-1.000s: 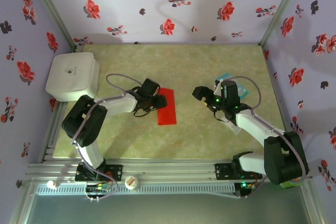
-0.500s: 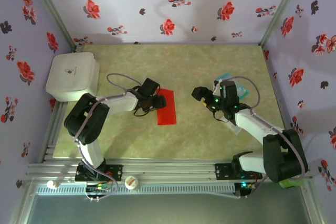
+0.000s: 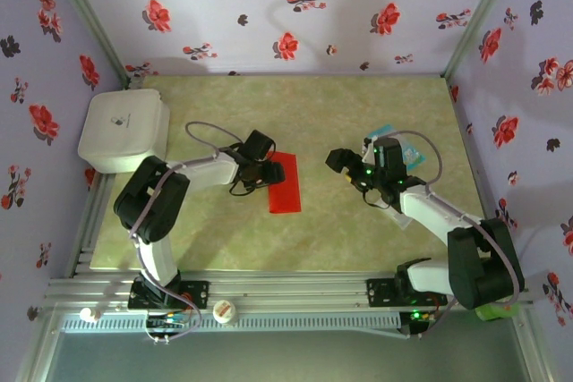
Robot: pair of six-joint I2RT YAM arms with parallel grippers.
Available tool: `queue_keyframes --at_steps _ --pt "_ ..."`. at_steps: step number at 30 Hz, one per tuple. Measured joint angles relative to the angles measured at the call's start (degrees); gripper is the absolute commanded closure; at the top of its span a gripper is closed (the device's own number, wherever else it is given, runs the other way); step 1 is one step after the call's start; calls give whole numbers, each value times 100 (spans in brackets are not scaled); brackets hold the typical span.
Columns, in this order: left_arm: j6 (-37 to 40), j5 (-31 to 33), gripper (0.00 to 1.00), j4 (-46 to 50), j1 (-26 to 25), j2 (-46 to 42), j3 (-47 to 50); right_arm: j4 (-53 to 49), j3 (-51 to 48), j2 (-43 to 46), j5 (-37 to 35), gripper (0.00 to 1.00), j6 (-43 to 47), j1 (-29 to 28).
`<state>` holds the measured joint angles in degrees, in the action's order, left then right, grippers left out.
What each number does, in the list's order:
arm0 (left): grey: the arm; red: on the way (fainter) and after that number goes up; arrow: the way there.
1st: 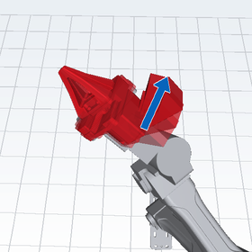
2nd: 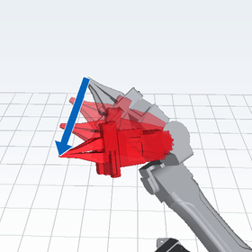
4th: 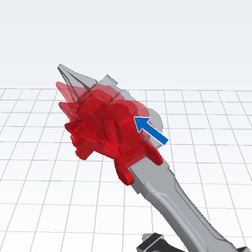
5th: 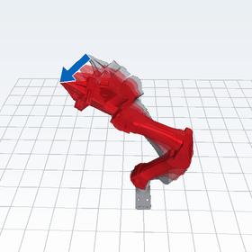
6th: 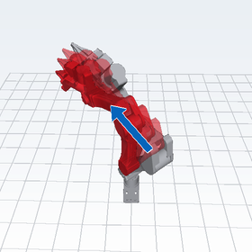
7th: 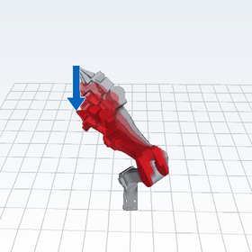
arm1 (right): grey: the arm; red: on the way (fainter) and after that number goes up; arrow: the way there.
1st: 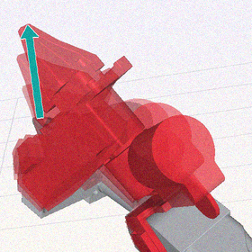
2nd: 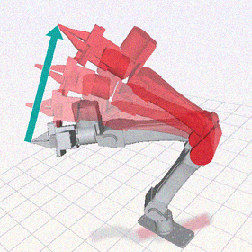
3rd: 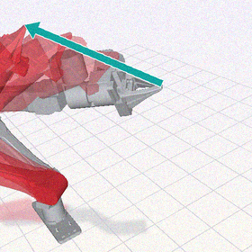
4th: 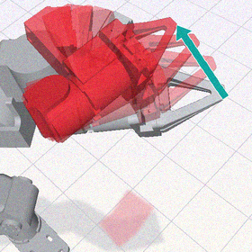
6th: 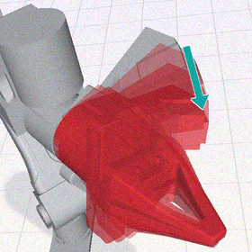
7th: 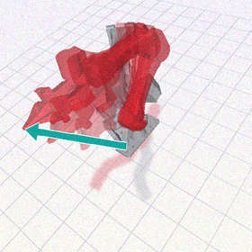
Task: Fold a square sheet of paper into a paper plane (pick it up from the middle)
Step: Hold the square sheet of paper at the center of the table.
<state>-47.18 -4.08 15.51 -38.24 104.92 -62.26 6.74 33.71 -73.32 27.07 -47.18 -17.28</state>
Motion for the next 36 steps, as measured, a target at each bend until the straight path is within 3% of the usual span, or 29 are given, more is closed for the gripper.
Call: queue_keyframes --at_steps 36 --pt "146 249 29 800 -173 398 -660 -2 0 0 -2 5 2 -4"
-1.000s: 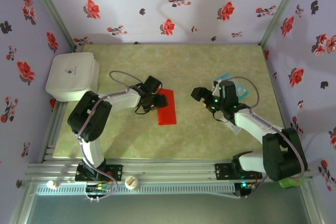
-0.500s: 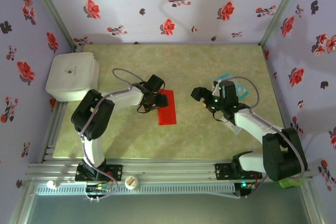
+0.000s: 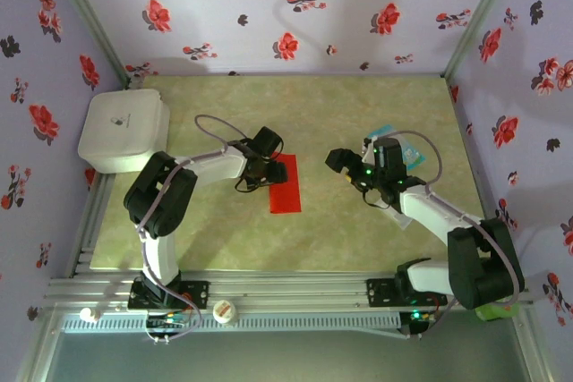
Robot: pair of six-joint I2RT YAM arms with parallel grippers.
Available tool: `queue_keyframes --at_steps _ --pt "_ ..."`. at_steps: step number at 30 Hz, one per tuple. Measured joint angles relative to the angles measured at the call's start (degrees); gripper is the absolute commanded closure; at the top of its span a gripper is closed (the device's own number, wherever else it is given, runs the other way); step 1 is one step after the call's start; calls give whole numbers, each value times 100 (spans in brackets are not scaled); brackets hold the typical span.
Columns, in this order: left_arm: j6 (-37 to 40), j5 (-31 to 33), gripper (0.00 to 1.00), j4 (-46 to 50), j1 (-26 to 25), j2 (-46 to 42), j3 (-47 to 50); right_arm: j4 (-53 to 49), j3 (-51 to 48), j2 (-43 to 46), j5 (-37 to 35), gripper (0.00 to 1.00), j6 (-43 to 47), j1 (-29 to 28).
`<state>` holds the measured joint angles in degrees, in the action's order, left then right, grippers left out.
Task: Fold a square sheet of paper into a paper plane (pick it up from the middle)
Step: Hold the square sheet of paper at the center of the table.
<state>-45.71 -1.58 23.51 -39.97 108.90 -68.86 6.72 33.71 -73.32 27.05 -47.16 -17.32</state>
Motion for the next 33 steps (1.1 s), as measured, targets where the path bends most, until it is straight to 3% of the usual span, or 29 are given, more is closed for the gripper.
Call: queue_keyframes --at_steps 33 --pt "4 13 28 286 -7 177 -251 -7 0 -144 2 5 0 -26"
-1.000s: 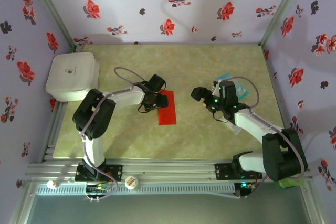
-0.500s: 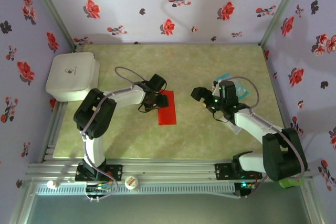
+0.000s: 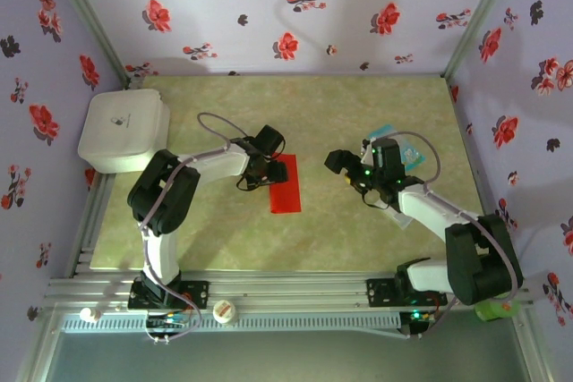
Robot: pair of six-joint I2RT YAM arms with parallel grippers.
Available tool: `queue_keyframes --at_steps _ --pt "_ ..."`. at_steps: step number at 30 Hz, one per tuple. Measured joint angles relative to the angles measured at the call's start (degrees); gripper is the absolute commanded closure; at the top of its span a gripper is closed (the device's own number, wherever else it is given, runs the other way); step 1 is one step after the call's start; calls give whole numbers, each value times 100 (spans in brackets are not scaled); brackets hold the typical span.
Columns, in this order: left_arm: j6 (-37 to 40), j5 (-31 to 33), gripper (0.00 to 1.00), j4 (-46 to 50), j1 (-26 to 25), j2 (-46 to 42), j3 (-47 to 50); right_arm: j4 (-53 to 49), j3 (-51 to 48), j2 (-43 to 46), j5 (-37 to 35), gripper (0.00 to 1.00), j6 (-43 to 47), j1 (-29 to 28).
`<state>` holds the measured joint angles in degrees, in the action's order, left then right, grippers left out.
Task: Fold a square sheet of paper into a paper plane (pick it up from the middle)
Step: Hold the square sheet of paper at the center of the table.
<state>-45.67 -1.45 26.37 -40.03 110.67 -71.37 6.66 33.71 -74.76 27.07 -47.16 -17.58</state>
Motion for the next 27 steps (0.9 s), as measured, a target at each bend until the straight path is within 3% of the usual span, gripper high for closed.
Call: queue_keyframes --at_steps 7,12,15,19,24,27 --pt "0 0 28 37 0 26 -33 -4 44 -105 22 9 4 -44" --pt "0 0 28 72 0 48 -59 -168 409 -522 133 30 136 -232" --pt "-2 0 28 72 0 48 -59 -245 638 -870 221 56 179 -393" --pt "-2 0 28 72 0 48 -59 -361 973 -1443 315 83 208 -621" --pt "-2 0 29 72 0 63 -59 -538 1399 -2022 284 99 201 -970" --pt "-2 0 29 72 0 63 -59 -625 1665 -2315 197 100 210 -1167"
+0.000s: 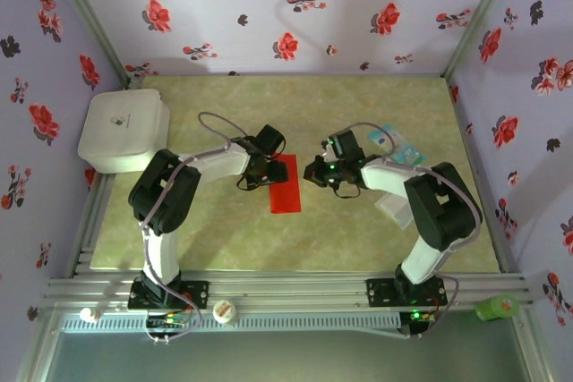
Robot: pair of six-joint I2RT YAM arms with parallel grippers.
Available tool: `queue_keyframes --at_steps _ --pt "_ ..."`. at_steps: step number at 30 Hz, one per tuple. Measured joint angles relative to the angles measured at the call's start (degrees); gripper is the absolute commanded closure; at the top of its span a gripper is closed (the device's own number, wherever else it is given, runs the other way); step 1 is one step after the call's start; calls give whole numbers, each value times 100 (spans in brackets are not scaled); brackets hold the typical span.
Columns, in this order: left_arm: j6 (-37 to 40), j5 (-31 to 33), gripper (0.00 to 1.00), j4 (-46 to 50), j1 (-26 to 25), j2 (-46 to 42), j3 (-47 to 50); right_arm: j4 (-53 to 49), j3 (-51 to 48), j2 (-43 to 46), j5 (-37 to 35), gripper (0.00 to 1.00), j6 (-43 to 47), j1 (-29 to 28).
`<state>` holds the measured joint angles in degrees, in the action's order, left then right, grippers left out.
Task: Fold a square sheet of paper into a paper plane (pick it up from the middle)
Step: Hold the square sheet of paper at the center of the table.
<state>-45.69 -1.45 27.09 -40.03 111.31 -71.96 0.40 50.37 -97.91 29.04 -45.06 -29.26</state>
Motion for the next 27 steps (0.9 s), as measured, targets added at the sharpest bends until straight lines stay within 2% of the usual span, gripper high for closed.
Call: queue_keyframes --at_steps 8,27 --pt "0 0 29 0 0 0 0 -400 520 -507 -197 100 28 -258" --pt "-2 4 29 -2 2 11 0 -1005 1276 -1156 -227 100 352 -424"
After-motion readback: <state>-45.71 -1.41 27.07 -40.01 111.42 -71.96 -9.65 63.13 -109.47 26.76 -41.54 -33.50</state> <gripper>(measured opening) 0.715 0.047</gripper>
